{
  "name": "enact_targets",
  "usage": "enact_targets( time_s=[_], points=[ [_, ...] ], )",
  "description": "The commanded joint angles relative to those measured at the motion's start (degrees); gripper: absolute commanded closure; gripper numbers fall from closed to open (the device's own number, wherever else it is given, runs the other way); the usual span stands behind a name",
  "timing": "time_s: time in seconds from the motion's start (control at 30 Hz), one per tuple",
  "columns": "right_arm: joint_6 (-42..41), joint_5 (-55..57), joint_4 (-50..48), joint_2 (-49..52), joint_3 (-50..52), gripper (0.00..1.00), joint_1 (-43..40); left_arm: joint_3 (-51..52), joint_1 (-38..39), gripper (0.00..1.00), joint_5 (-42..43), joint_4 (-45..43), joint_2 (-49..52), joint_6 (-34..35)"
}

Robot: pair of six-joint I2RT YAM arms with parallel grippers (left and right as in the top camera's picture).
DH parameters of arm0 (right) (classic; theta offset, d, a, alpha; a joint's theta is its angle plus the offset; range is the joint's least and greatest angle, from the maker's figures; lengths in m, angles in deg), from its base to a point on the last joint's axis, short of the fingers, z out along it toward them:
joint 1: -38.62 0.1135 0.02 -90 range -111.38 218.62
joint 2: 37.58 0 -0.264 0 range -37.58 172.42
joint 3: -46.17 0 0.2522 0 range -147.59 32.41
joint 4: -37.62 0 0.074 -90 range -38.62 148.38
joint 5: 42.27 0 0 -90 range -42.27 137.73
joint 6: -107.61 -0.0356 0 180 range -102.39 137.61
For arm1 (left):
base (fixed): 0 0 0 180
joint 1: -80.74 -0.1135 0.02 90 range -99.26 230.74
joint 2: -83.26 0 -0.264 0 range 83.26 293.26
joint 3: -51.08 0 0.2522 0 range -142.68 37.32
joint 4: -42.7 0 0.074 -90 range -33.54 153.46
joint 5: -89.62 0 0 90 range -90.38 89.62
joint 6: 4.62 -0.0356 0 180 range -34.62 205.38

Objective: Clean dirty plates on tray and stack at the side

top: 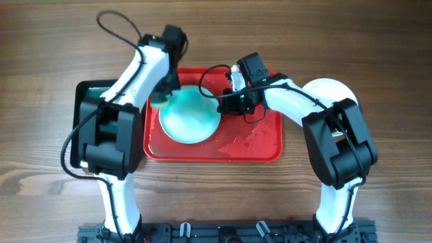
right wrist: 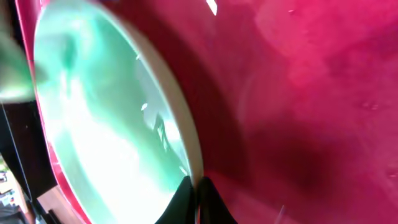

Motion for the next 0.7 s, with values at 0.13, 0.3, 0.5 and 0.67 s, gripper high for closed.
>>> enact_targets(
  time_s=[0.13,0.3,0.5,0.67],
  points=[
    [0.2,1.3,0.5,1.3,0.6,0.96,-0.5,-13.7,-1.4,0.96,-0.1,7.5,0.3,1.4],
    [-0.1,1.7,0.5,1.3,0.6,0.96,-0.5,-13.6,-1.3,0.96,11.1,6.0,0.3,1.4],
    [2.0,5.2,4.7,-5.3,0.1,0.96,-0.5,-13.6,-1.3,0.96,12.3,5.4,0.4,1.4],
    [1.7,27.6,12.2,-17.9,0.1,0.96,0.3,-13.6,-1.3,0.96,12.3,5.3,0.4,1.4]
  ],
)
